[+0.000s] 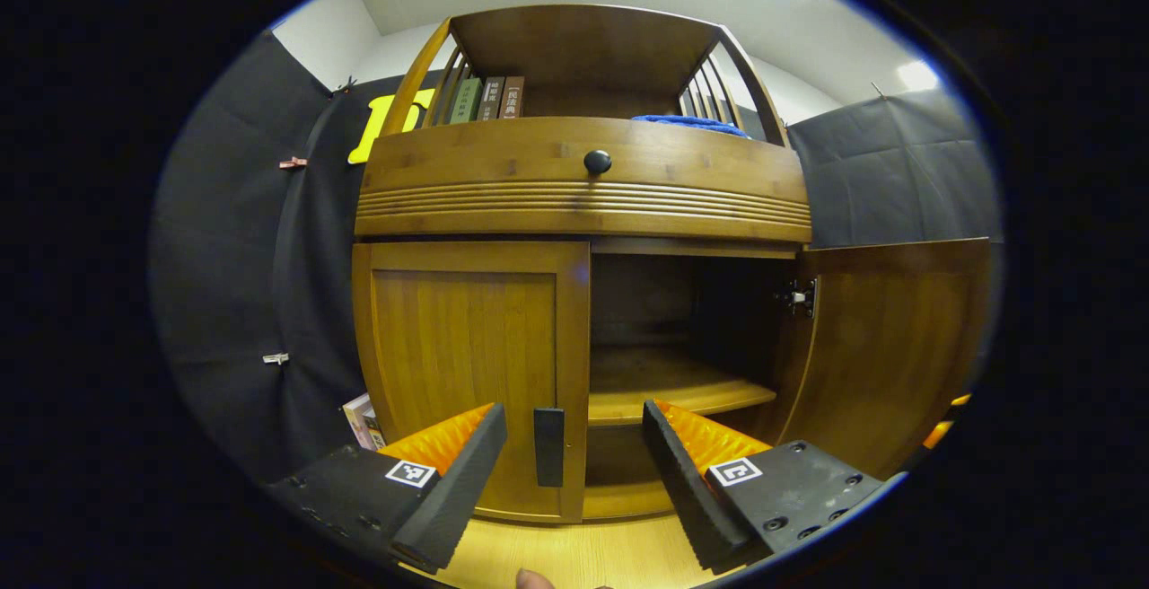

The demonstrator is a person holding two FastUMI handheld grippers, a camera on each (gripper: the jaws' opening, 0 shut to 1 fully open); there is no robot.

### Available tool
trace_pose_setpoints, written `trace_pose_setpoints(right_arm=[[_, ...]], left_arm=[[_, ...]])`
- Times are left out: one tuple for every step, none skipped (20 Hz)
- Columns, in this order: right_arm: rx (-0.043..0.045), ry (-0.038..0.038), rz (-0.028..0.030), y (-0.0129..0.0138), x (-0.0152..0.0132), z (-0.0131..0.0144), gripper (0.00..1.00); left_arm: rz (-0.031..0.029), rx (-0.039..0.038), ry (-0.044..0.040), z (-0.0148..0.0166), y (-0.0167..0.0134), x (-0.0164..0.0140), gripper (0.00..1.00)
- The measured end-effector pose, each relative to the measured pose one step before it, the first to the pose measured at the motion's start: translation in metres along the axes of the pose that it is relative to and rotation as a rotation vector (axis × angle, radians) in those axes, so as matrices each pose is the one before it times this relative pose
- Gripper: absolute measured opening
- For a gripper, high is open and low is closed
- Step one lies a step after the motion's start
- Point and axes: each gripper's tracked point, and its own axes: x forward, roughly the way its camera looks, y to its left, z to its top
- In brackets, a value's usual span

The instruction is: Open the right door of the double-door shoe cabinet with the right hand, and open the left door with the left hand.

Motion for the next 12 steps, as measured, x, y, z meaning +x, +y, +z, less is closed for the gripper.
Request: trace_pose_setpoints(right_arm=[[-0.00218, -0.00616, -0.02215, -0.00779, 0.00104, -0.00001, 0.89], [-0.00780, -0.01237, -0.02394, -0.00898, -0.00527, 0.00638, 1.00], [-0.00742, -0.01400, -0.02463, -0.00907, -0.00121, 0.00448, 0.95], [-0.00380, -0.01162, -0.02195, -0.00981, -0.00192, 0.00322, 0.95], [0.00124, -0.00771, -0.01848, -0.00788, -0.00132, 0.00387, 0.98], [0.00369, -0.00769, -0.01526, -0.00605, -0.00134, 0.00296, 0.98], [0.00437, -0.00571, -0.01516, -0.00638, -0.00053, 0.00275, 0.98], [0.00364, -0.00531, -0.01307, -0.00578, 0.00032, 0.00195, 0.98], [0.00370, -0.00129, -0.01139, -0.00473, -0.00005, 0.00109, 0.98], [0.00284, 0.00047, -0.00715, -0.00383, -0.00035, -0.00071, 0.98], [0.00041, 0.00274, -0.00478, -0.00389, 0.00051, -0.00113, 0.95], [0.00029, 0.00318, -0.00436, -0.00244, 0.00006, -0.00129, 0.98]], left_arm=[[0.00272, -0.00478, 0.00733, -0.00649, 0.00172, 0.00614, 0.93], [0.00488, 0.00044, 0.00798, -0.00675, 0.00277, 0.00651, 0.94], [0.00269, 0.00588, 0.00929, -0.00851, 0.00177, 0.00909, 0.95], [0.00444, 0.00759, 0.01354, -0.00933, 0.00242, 0.00751, 0.95], [0.00198, 0.00278, 0.01585, -0.01044, 0.00326, 0.00660, 0.95], [0.00637, -0.00310, 0.01776, -0.01029, 0.00408, 0.00749, 0.95], [0.00945, -0.00928, 0.01803, -0.00858, 0.00180, 0.00596, 0.93], [0.00841, -0.01071, 0.01545, -0.00778, 0.00299, 0.00740, 0.97], [0.00595, -0.01046, 0.01610, -0.00768, 0.00363, 0.00884, 0.94], [0.00168, -0.00834, 0.00997, -0.00531, 0.00249, 0.00903, 0.94], [-0.00190, -0.00700, 0.00696, -0.00272, 0.00052, 0.00976, 0.92], [0.00121, -0.00310, 0.00328, -0.00128, 0.00071, 0.00843, 0.90]])
